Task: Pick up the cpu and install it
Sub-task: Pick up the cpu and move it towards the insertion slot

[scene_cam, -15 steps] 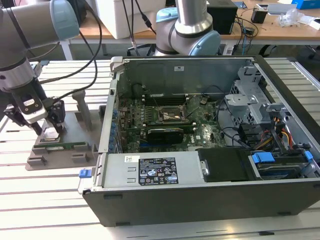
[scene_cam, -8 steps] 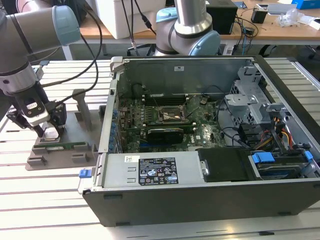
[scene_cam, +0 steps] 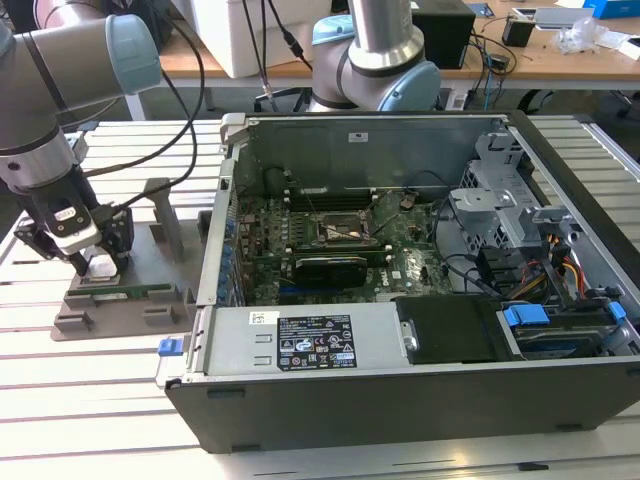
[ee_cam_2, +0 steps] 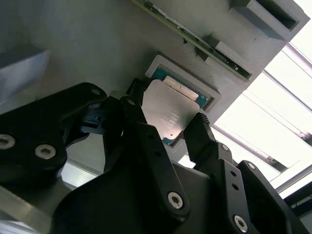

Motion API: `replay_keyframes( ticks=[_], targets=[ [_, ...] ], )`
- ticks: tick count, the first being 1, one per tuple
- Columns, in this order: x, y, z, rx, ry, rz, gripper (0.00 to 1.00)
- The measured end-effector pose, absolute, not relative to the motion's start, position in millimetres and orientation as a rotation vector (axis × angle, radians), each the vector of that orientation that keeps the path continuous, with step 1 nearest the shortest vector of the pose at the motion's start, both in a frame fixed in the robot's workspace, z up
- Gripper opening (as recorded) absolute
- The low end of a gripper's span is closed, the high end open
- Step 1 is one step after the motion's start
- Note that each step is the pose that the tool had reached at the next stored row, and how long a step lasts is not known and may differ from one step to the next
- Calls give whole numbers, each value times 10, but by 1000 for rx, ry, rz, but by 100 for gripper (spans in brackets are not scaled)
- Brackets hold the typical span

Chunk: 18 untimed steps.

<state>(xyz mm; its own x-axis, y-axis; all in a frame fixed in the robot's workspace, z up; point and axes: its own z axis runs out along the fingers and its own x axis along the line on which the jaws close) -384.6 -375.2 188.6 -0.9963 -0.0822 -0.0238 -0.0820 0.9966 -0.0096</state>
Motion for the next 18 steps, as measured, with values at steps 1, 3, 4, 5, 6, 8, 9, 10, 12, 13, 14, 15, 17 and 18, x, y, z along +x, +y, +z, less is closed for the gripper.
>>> replay_keyframes(
  ticks=[1,3,4,5,6,8,9,10,12,13,14,15,17,18],
  targets=[
    [-3846,-3752,1886,-128,3115,-13,60],
    [-3846,-3752,1886,-128,3115,-14,58],
    [-3846,-3752,1885,-128,3115,-13,55],
    [-3846,-3752,1885,-128,3115,-13,55],
    [-3846,-3752,1884,-128,3115,-13,55],
    [-3846,-3752,1883,-128,3115,-13,55],
    [-3846,-3752,1883,-128,3115,-13,55],
    [-3846,-3752,1883,-128,3115,-13,55],
    [-3846,-3752,1882,-128,3115,-13,55],
    [-3846,-3752,1882,-128,3115,-13,55],
    [-3846,-3751,1885,-128,3115,-13,55],
    [-3845,-3751,1893,-127,3114,-13,55],
    [-3846,-3751,1936,-127,3115,-13,55],
    [-3846,-3751,1963,-127,3115,-13,55]
  ],
)
